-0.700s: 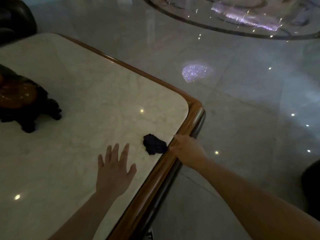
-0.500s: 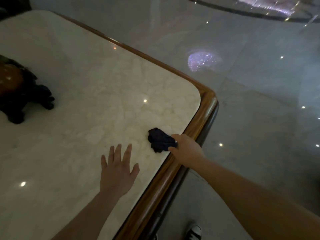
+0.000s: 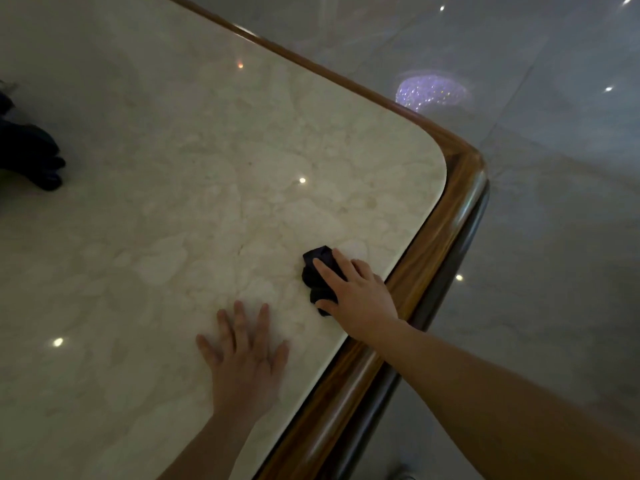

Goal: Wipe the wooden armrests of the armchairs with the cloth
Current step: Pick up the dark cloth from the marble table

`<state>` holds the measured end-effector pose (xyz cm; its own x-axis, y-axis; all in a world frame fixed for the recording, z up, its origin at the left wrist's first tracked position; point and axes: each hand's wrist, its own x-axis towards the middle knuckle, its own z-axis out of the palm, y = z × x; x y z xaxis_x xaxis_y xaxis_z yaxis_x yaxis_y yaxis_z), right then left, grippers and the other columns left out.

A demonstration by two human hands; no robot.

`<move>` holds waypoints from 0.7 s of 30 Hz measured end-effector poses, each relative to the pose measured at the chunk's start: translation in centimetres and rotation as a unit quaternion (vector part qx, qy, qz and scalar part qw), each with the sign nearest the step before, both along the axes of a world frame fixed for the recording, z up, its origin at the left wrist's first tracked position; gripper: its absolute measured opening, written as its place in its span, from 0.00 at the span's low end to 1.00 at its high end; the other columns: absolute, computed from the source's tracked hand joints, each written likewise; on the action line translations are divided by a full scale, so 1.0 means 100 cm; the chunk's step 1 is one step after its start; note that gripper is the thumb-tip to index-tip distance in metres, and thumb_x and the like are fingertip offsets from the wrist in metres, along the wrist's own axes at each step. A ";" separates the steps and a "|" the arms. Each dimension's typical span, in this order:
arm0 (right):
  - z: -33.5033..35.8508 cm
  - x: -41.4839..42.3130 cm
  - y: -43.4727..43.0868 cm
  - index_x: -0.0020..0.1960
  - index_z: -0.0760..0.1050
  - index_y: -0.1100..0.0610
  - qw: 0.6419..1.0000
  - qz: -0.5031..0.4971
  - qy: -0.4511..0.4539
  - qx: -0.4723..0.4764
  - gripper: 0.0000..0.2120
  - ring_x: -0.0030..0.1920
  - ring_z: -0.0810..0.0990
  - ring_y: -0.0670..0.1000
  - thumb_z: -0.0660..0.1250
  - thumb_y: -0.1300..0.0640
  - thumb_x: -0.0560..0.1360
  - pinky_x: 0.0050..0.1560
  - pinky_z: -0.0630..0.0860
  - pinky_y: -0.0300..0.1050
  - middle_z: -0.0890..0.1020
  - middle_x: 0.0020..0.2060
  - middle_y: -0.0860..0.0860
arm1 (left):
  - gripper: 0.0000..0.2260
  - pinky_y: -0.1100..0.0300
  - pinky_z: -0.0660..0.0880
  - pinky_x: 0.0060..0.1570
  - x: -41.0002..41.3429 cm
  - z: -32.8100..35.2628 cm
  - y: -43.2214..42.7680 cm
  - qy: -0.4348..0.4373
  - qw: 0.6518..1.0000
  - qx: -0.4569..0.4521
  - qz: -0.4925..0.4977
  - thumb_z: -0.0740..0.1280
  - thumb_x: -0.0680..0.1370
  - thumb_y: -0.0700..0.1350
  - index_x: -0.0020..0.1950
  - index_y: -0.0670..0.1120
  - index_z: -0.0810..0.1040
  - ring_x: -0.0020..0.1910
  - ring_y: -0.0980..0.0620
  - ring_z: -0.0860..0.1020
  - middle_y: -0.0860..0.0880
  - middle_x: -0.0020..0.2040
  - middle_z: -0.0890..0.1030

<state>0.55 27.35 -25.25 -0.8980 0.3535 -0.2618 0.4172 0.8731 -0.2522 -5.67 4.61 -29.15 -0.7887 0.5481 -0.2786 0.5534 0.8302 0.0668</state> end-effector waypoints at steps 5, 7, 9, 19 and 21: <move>-0.005 -0.005 -0.007 0.79 0.49 0.46 0.999 0.008 0.006 0.039 0.30 0.67 0.63 0.63 0.57 0.43 0.82 0.65 0.67 0.57 0.58 0.77 0.56 | 0.33 0.26 0.46 0.69 -0.001 0.000 0.001 0.007 1.000 0.000 -0.005 0.43 0.79 0.67 0.80 0.53 0.47 0.78 0.34 0.48 0.39 0.80 0.53; -0.003 -0.010 -0.009 0.78 0.52 0.50 0.999 0.015 0.002 0.032 0.28 0.63 0.67 0.63 0.60 0.49 0.82 0.62 0.71 0.56 0.60 0.73 0.60 | 0.33 0.26 0.45 0.69 0.000 0.000 0.002 0.000 1.000 -0.006 -0.005 0.42 0.79 0.68 0.80 0.53 0.46 0.78 0.34 0.47 0.39 0.80 0.52; 0.004 -0.017 -0.008 0.74 0.56 0.52 1.000 0.004 0.004 -0.008 0.25 0.60 0.69 0.63 0.61 0.54 0.81 0.56 0.74 0.55 0.62 0.70 0.61 | 0.34 0.27 0.43 0.70 -0.001 0.001 0.003 -0.003 1.000 -0.014 0.002 0.40 0.78 0.69 0.80 0.54 0.42 0.78 0.35 0.44 0.40 0.80 0.49; 0.067 0.006 0.017 0.64 0.67 0.53 0.997 -0.046 0.045 -0.048 0.13 0.53 0.73 0.59 0.62 0.55 0.80 0.47 0.72 0.48 0.68 0.58 0.57 | 0.34 0.35 0.47 0.74 -0.009 0.062 0.010 -0.026 0.999 -0.034 0.032 0.39 0.76 0.68 0.77 0.56 0.33 0.79 0.42 0.40 0.46 0.81 0.41; 0.094 0.013 0.023 0.63 0.67 0.52 0.995 -0.067 0.056 -0.048 0.12 0.53 0.73 0.58 0.62 0.54 0.81 0.48 0.75 0.49 0.69 0.58 0.56 | 0.34 0.35 0.47 0.74 -0.010 0.086 0.014 -0.019 0.999 -0.027 0.017 0.40 0.77 0.68 0.77 0.56 0.33 0.79 0.42 0.40 0.46 0.81 0.41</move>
<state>1.84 29.62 -15.89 -0.8694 0.4512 -0.2013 0.4938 0.7810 -0.3824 -6.65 6.04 -20.58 -0.7944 0.5048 -0.3378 0.5229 0.8513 0.0424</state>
